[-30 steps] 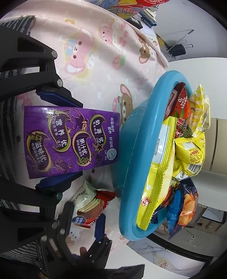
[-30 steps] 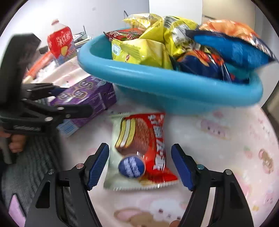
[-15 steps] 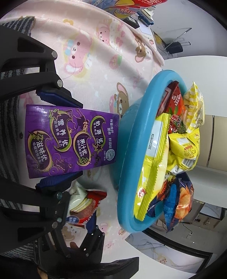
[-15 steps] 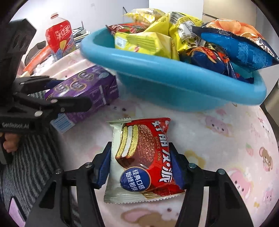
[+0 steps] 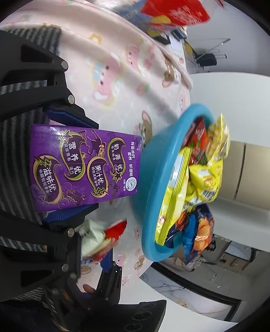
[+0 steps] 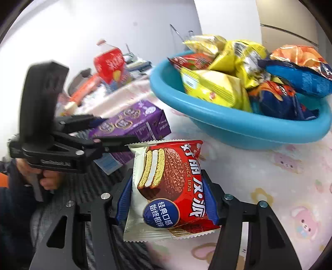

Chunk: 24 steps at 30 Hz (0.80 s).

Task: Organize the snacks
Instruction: 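Lift the purple box and red cake packet and carry both over the basin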

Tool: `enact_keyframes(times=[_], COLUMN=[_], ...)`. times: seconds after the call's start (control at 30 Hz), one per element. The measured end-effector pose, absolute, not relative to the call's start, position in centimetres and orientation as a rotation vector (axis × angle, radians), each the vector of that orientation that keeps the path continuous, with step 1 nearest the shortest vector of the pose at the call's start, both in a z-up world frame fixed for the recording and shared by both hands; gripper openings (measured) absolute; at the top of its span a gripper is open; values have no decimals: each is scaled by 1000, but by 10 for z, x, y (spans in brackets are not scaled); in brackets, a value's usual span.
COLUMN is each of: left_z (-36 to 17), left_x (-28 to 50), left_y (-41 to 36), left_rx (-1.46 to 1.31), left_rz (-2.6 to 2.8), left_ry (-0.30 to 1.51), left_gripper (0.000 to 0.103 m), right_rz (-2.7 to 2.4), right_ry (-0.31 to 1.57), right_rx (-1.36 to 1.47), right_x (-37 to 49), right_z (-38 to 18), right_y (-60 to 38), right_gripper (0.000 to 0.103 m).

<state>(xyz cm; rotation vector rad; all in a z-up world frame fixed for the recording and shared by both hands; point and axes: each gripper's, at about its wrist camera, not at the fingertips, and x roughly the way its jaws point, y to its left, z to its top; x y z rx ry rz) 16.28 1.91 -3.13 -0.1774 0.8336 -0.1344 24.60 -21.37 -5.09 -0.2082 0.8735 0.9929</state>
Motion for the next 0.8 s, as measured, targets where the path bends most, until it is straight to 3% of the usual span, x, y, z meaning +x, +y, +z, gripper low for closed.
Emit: enact_keyframes(times=[0.33,0.8], left_z=[-5,119], left_x=[115,77], left_y=[45,18], left_rx=[-249,-87], left_rz=[-118,-66], left_ry=[658,354], left_gripper=[69,69], right_rz=[1212,821], right_ry=[696,221], right_rx=[-85,-31], right_x=[219,161], right_z=[-20,113], right_y=[-204,-228], right_gripper=[58,58])
